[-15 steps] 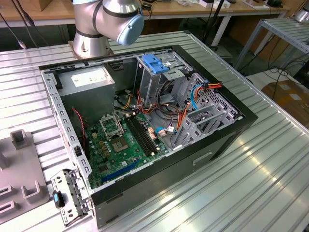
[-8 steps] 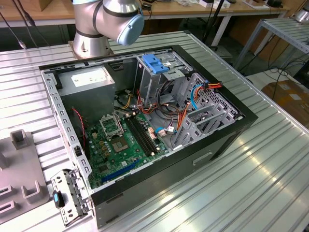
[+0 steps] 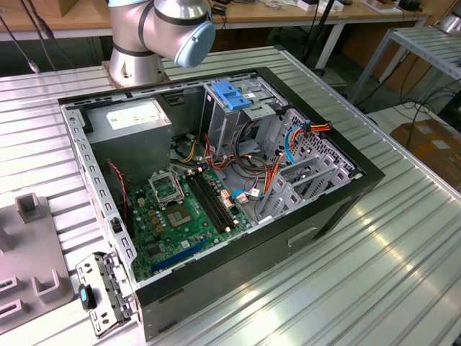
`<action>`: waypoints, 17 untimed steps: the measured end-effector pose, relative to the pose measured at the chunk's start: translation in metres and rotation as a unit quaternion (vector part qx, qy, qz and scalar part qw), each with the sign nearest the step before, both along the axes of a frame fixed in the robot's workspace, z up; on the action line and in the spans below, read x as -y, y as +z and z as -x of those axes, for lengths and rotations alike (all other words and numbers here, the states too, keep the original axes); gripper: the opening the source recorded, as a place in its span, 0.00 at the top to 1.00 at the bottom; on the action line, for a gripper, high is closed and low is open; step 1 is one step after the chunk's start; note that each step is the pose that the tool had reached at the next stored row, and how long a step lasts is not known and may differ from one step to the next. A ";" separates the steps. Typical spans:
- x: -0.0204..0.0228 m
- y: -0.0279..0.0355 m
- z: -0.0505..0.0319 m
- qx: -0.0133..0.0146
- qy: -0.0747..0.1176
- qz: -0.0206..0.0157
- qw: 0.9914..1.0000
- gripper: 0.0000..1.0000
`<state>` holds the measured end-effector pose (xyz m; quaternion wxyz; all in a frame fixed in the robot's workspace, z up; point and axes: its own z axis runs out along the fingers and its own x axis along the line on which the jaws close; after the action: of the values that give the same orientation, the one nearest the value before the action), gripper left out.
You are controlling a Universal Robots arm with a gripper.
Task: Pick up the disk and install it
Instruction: 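Pick up the disk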
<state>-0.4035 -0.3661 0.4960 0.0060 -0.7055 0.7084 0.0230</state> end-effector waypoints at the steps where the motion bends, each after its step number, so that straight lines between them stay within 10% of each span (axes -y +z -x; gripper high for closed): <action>1: 0.0000 0.0000 -0.0007 0.000 0.000 0.000 1.000 0.63; 17: 0.0000 -0.0001 -0.0164 0.000 0.000 0.000 1.000 0.63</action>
<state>-0.3871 -0.3661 0.4959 0.0059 -0.7055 0.7084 0.0229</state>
